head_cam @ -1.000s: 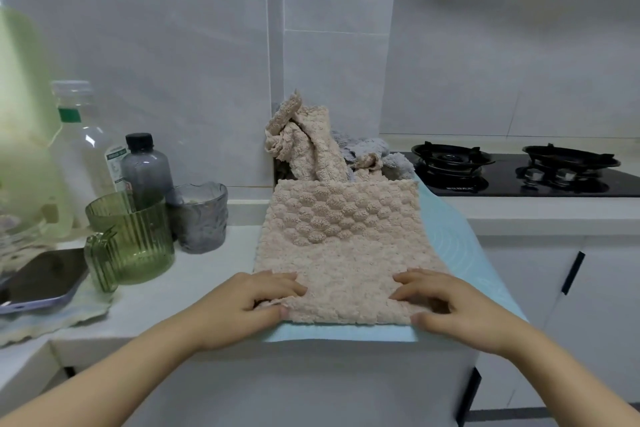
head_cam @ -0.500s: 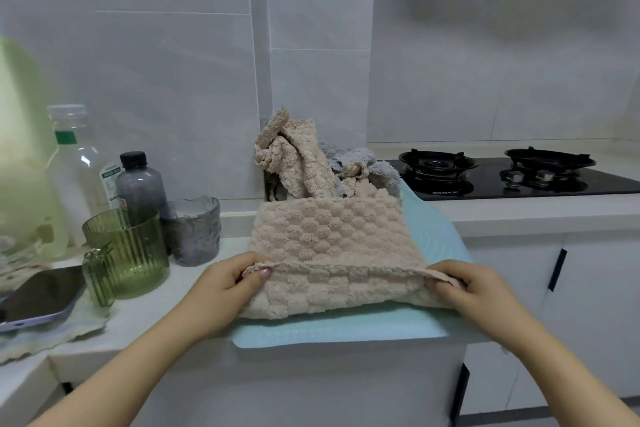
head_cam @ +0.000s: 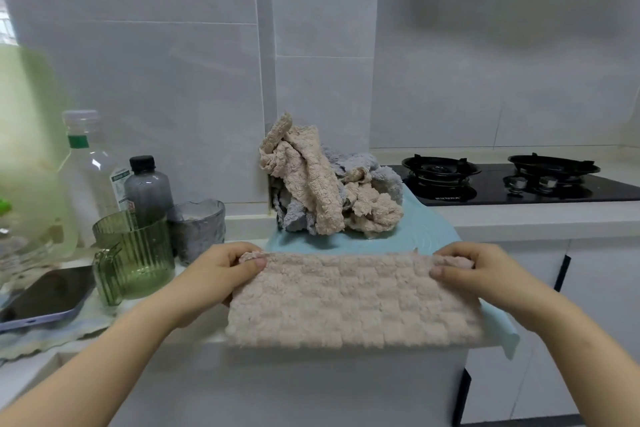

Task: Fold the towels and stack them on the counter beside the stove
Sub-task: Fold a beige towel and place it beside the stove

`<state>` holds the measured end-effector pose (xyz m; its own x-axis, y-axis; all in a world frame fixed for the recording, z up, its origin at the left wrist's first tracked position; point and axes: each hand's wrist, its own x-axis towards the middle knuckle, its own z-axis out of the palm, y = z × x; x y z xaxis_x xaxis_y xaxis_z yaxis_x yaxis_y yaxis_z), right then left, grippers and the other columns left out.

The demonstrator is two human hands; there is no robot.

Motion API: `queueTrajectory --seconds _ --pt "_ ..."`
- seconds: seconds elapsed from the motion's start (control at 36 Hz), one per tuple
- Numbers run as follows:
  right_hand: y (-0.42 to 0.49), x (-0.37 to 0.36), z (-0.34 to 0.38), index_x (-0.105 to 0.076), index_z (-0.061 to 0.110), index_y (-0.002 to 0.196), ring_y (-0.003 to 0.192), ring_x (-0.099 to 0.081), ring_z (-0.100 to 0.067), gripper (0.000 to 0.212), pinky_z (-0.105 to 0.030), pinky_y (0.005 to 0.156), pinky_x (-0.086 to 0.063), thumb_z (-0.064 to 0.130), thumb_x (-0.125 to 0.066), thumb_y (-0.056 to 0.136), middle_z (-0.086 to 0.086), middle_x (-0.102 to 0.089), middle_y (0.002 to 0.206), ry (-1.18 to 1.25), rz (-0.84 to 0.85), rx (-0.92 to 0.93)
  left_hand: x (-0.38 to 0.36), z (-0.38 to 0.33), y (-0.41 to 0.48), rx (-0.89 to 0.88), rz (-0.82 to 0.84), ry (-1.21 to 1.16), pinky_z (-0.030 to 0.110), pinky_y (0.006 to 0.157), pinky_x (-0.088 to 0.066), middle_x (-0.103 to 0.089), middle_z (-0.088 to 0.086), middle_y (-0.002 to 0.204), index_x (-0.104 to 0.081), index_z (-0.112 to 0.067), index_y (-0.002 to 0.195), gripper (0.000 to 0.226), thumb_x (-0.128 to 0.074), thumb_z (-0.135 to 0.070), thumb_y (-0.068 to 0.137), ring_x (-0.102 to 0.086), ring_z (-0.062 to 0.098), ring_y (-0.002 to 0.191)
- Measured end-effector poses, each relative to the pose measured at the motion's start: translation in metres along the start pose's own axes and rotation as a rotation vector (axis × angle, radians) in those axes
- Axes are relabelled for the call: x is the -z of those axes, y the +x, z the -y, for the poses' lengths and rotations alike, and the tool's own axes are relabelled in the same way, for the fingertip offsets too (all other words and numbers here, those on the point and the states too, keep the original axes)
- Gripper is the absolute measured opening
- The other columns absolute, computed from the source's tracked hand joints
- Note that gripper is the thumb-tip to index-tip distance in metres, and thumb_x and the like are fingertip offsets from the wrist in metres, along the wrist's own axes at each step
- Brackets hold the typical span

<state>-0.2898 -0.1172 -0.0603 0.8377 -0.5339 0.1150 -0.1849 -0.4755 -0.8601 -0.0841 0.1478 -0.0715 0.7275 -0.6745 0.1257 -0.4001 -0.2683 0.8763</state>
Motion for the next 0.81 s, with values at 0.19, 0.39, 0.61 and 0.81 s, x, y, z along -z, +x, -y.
queueTrajectory --seconds 0.19,0.39,0.61,0.81 --pt "0.052 -0.019 -0.014 -0.062 0.007 0.076 0.036 -0.043 -0.018 0.012 -0.023 0.038 -0.037 0.013 -0.065 0.086 -0.007 -0.052 0.052 0.014 -0.242 -0.051 -0.01 0.01 0.048 -0.011 -0.206 0.231 0.025 0.061 -0.038 -0.06 -0.005 0.07 -0.065 -0.02 0.08 0.017 -0.054 -0.021 0.093 -0.053 0.011 0.068" --pt "0.083 -0.033 -0.026 -0.062 0.013 0.075 0.028 -0.041 -0.005 0.012 -0.018 0.03 -0.034 0.019 -0.064 0.086 0.005 -0.052 0.044 -0.153 -0.286 -0.041 -0.014 0.021 0.081 0.029 -0.173 0.535 0.027 0.077 -0.04 -0.061 0.001 0.098 -0.061 -0.021 0.09 0.008 -0.053 -0.021 0.092 -0.053 0.018 0.09" --pt "0.084 -0.049 -0.046 -0.052 0.038 0.068 0.085 -0.058 -0.023 0.022 -0.031 0.071 -0.041 0.029 -0.062 0.085 0.017 -0.055 0.065 -0.431 -0.242 -0.002 -0.008 0.035 0.084 0.002 -0.082 0.516 0.022 0.06 -0.04 -0.06 -0.011 0.074 -0.056 -0.032 0.08 0.011 -0.06 -0.024 0.087 -0.052 0.005 0.067" --pt "0.086 -0.049 -0.048 -0.052 0.043 0.066 0.097 -0.054 -0.026 0.023 -0.034 0.079 -0.042 0.033 -0.064 0.083 0.015 -0.057 0.072 -0.485 -0.264 0.006 -0.012 0.046 0.078 -0.061 -0.22 0.468 0.013 0.062 -0.037 -0.061 -0.014 0.078 -0.056 -0.033 0.072 0.018 -0.069 -0.025 0.081 -0.054 0.008 0.073"
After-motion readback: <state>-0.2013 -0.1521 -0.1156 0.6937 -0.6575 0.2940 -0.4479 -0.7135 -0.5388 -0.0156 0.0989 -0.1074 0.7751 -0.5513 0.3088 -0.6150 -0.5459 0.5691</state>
